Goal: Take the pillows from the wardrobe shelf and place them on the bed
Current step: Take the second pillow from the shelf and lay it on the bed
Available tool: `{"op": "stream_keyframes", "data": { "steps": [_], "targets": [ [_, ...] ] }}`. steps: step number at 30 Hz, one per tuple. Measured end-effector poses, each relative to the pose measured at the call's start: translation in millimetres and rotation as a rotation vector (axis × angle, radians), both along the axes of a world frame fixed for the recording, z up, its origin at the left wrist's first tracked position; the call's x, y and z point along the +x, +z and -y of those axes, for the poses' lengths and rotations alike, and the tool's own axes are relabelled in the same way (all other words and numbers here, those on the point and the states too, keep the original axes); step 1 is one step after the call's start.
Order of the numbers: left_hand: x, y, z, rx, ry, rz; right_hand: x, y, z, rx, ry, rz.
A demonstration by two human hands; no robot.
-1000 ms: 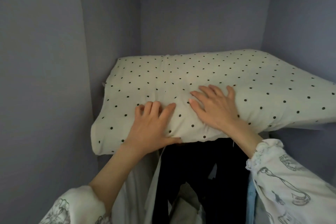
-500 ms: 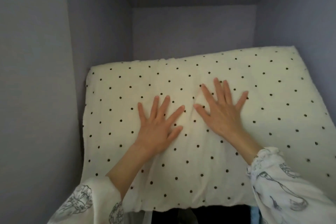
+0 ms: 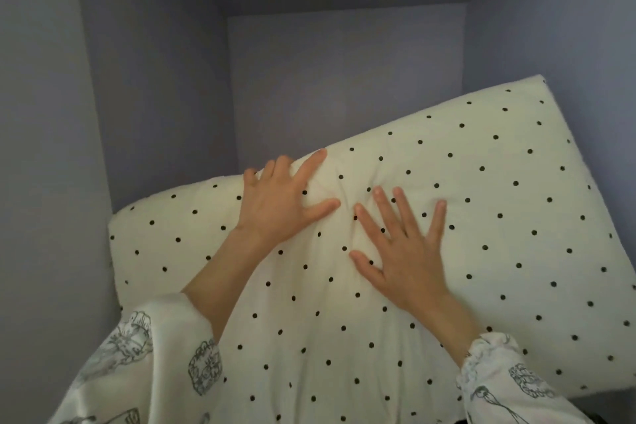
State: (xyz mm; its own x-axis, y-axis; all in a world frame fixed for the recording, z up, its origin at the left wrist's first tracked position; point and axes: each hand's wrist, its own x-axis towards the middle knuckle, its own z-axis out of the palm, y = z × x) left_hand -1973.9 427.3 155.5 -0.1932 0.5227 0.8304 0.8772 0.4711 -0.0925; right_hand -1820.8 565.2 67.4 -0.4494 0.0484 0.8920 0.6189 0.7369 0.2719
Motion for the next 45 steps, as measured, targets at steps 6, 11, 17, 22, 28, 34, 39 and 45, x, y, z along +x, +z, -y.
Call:
{"op": "stream_keyframes", "data": {
  "steps": [6,11,17,22,28,34,39,45],
  "targets": [
    [0,-57,13,0.161,0.034,0.217,-6,-1,3,0.099,0.103,0.135],
    [7,-97,23,0.283,0.012,0.484,-8,15,1,0.220,0.185,0.364],
    [28,-150,30,0.286,0.031,0.748,-9,27,-3,0.399,0.200,0.580],
    [36,-139,30,0.294,-0.025,0.548,-9,33,-1,0.299,0.241,0.478],
    [29,-73,-7,0.124,-0.170,0.149,-6,46,-8,0.309,0.273,0.398],
    [13,-78,-26,0.080,-0.018,0.144,26,52,-28,0.126,0.111,0.072],
    [14,-77,-29,0.042,0.044,0.117,73,17,-33,-0.030,-0.006,-0.052],
    [13,-78,-25,0.025,0.069,0.154,109,-58,-8,-0.377,-0.084,-0.352]
  ]
}}
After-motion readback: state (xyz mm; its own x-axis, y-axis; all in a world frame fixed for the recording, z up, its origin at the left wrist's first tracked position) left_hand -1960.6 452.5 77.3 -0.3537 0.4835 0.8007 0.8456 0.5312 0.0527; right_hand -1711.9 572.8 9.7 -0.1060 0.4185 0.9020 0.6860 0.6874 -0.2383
